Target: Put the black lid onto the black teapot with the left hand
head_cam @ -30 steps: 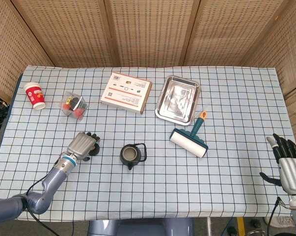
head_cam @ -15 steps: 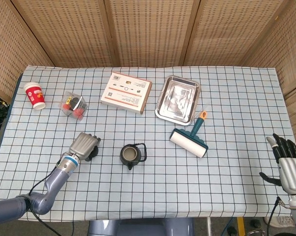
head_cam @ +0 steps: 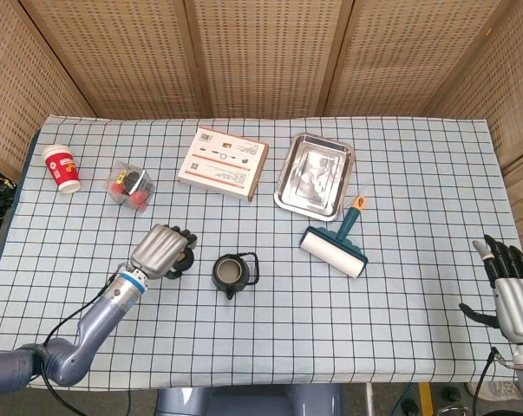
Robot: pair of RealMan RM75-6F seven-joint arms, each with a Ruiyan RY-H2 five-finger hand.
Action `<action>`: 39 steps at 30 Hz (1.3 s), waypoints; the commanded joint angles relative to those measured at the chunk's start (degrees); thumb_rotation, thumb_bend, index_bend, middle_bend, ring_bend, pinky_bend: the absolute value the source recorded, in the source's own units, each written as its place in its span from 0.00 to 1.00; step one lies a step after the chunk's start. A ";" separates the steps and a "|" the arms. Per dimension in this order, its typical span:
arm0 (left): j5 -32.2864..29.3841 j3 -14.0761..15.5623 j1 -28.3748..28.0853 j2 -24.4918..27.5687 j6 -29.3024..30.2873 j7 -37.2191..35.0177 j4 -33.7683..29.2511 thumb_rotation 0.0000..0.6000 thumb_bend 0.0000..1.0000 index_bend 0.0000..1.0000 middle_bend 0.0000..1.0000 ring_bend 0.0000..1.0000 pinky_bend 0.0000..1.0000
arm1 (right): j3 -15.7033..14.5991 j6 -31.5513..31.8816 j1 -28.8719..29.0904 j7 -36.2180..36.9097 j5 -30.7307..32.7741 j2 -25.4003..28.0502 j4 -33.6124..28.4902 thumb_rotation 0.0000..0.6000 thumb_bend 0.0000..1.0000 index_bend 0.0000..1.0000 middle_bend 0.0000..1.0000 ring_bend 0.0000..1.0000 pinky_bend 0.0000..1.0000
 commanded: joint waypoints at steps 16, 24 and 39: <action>-12.62 -2.41 -10.30 -13.99 -2.26 15.24 3.02 1.00 0.10 0.50 0.46 0.45 0.56 | 0.21 0.07 -0.33 2.31 0.60 0.43 0.72 1.00 0.00 0.00 0.00 0.00 0.00; -17.73 -2.12 -11.42 -14.20 -0.12 19.41 1.62 1.00 0.06 0.43 0.40 0.42 0.50 | 0.33 -0.17 -0.22 2.89 0.70 0.47 0.92 1.00 0.00 0.00 0.00 0.00 0.00; -18.93 -2.20 -11.28 -9.08 3.09 18.28 -6.31 1.00 0.00 0.00 0.00 0.00 0.00 | 0.35 -0.18 -0.21 2.79 0.66 0.49 0.73 1.00 0.00 0.00 0.00 0.00 0.00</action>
